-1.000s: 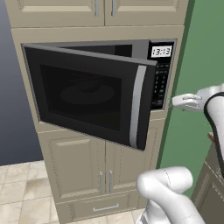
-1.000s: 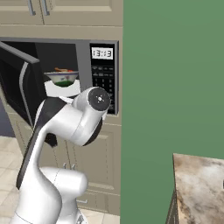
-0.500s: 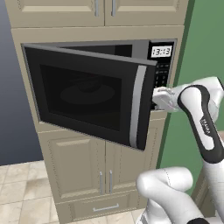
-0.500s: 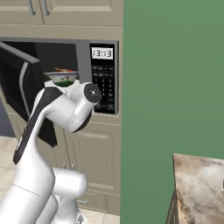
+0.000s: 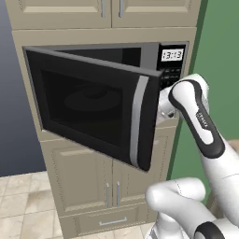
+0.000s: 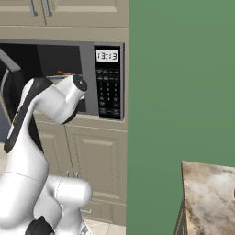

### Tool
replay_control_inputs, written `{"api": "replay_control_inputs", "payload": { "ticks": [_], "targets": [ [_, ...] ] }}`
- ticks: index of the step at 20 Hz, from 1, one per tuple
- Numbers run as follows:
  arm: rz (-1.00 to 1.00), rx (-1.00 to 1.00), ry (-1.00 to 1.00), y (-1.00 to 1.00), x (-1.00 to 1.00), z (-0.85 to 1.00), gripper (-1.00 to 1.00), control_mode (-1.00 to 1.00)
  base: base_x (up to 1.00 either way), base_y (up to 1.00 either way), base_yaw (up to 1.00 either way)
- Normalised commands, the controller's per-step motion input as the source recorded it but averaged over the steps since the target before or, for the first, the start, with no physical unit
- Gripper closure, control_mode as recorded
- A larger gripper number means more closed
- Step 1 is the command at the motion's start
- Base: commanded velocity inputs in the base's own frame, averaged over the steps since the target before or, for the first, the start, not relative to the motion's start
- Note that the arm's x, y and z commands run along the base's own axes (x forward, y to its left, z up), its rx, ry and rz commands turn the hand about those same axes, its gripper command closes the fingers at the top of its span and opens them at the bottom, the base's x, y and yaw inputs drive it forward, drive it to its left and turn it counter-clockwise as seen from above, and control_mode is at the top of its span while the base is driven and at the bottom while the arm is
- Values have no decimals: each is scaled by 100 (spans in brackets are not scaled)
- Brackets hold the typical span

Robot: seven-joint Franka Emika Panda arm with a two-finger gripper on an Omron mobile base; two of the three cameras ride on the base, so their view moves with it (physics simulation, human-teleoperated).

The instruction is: The microwave is finished heating the chicken drumstick and tomato. Take the bowl containing the food and place it on the dining counter.

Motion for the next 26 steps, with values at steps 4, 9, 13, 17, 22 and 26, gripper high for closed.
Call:
{"api": "replay_control_inputs", "payload": {
  "ticks": [4,9,13,17,22,26],
  "targets": [
    [33,9,10,88,-69,3,-100,-100,0,0,0],
    [29,17,0,100,-100,0,-100,-100,0,0,0],
    [10,18,0,100,-44,0,-100,-100,0,0,0],
    [-1,12,0,100,1,0,-100,-100,0,0,0],
    [-6,-1,1,58,6,0,-100,-100,0,0,0],
    [-4,0,0,-21,4,0,-100,-100,0,0,0]
  ]
}}
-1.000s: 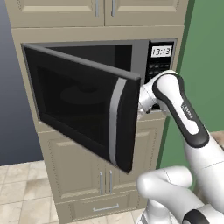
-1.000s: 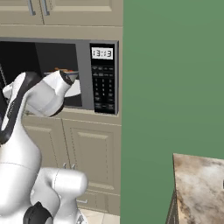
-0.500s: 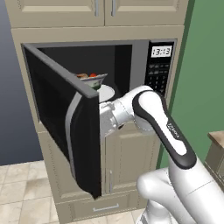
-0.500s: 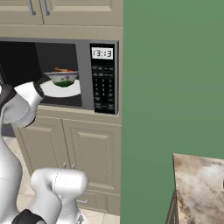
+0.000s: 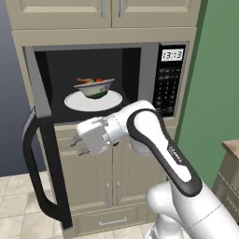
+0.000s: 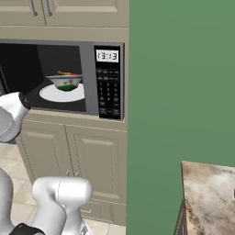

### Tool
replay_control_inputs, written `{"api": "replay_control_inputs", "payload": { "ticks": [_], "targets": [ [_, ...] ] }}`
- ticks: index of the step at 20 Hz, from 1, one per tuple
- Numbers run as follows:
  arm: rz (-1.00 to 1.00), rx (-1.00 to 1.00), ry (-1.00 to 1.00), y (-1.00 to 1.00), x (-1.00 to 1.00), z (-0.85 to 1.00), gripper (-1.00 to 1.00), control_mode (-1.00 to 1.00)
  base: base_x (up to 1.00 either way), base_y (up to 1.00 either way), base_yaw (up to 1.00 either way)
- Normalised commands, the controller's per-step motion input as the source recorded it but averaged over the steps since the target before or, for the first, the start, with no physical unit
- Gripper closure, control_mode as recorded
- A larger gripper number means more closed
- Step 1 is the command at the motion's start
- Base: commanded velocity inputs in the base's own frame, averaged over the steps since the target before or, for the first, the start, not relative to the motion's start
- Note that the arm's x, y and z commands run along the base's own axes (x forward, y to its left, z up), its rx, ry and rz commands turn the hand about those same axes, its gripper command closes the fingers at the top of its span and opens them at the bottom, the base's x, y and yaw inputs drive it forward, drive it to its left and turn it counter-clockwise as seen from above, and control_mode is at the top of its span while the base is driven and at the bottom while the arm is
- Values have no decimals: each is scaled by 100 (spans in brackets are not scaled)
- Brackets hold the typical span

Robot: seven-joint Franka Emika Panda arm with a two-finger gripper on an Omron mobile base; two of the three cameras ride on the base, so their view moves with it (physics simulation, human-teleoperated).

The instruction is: The microwave is finished heating the chicken drumstick and tomato. Take the bowl containing the food and place it on the dining counter.

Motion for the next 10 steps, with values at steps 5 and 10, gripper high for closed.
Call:
{"api": "replay_control_inputs", "payload": {
  "ticks": [5,10],
  "targets": [
    [-36,1,0,-97,30,20,-100,-100,0,0,0],
    [-51,0,0,-95,39,25,-100,-100,0,0,0]
  ]
}}
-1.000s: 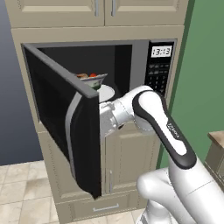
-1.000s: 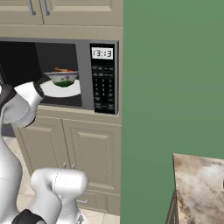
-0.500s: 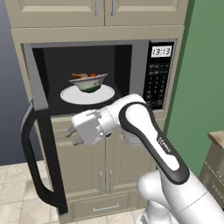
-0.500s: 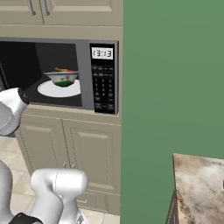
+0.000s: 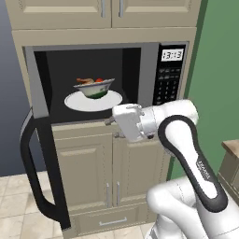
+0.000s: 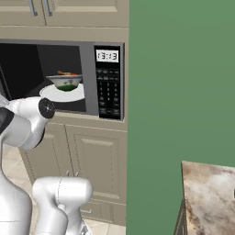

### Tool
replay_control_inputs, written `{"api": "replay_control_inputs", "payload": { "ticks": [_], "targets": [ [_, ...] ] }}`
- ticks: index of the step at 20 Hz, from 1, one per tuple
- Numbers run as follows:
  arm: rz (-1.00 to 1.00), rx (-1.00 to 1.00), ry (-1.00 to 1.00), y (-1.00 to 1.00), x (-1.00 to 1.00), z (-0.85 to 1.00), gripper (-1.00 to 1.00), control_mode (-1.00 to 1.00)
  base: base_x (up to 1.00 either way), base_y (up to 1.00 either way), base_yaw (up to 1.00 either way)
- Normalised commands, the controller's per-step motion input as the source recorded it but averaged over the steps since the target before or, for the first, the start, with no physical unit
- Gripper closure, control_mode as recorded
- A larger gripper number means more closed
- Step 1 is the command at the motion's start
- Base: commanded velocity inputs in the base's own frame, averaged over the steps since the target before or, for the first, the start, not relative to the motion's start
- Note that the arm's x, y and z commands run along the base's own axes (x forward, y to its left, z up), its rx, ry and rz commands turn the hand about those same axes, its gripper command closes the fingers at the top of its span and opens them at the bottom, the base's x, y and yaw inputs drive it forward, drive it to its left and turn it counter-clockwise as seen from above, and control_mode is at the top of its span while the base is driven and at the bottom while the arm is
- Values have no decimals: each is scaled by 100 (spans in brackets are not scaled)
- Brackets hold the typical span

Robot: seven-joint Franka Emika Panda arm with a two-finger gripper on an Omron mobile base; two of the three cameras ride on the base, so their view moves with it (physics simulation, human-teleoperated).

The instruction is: The microwave is finished heating the chicken drumstick and tomato. Take the bowl containing the food and place it on the dining counter.

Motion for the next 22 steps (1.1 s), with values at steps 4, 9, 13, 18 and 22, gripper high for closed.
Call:
{"api": "replay_control_inputs", "payload": {
  "ticks": [4,9,13,18,22],
  "targets": [
    [-53,0,5,-90,40,33,-100,-100,0,0,0],
    [-34,0,31,-69,65,42,-100,-100,0,0,0],
    [-20,-2,55,-36,78,6,-100,-100,0,0,0],
    [0,0,4,-2,3,0,-100,-100,0,0,0],
    [0,3,0,0,34,-1,-100,-100,0,0,0]
  ]
}}
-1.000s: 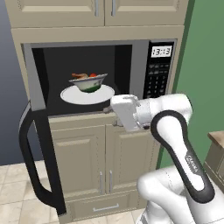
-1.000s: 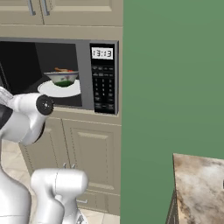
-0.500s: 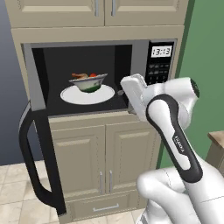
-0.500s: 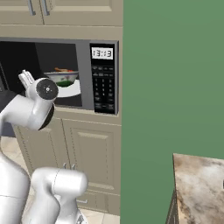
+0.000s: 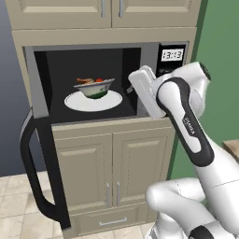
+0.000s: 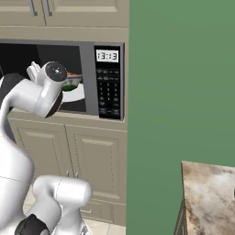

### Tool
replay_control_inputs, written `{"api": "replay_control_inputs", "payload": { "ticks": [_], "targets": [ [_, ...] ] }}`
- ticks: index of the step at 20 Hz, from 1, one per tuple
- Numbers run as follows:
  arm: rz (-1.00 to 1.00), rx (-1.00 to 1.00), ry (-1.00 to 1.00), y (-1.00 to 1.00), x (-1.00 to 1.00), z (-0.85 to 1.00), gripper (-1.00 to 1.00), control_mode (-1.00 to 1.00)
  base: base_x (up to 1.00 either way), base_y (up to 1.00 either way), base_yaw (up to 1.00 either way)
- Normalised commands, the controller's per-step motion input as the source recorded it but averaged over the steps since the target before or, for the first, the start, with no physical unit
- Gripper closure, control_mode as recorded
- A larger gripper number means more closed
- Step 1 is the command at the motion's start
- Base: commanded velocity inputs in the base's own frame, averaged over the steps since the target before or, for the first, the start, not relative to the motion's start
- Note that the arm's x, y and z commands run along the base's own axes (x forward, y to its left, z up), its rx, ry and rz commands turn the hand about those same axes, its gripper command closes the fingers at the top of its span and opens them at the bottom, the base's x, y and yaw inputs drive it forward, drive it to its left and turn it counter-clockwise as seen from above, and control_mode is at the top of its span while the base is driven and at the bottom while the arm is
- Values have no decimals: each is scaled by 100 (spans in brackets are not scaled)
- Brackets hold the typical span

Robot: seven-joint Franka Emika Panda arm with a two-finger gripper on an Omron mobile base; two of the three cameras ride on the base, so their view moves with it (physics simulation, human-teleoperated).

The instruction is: The microwave is finished heating the chicken drumstick and tomato. Take the bowl containing the food and place it on the dining counter.

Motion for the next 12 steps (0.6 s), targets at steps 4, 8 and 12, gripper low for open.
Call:
{"api": "replay_control_inputs", "payload": {
  "ticks": [4,8,12],
  "targets": [
    [0,6,0,0,59,0,-100,-100,0,0,0],
    [-3,3,0,0,90,0,-100,-100,0,0,0],
    [-3,1,0,3,82,0,-100,-100,0,0,0]
  ]
}}
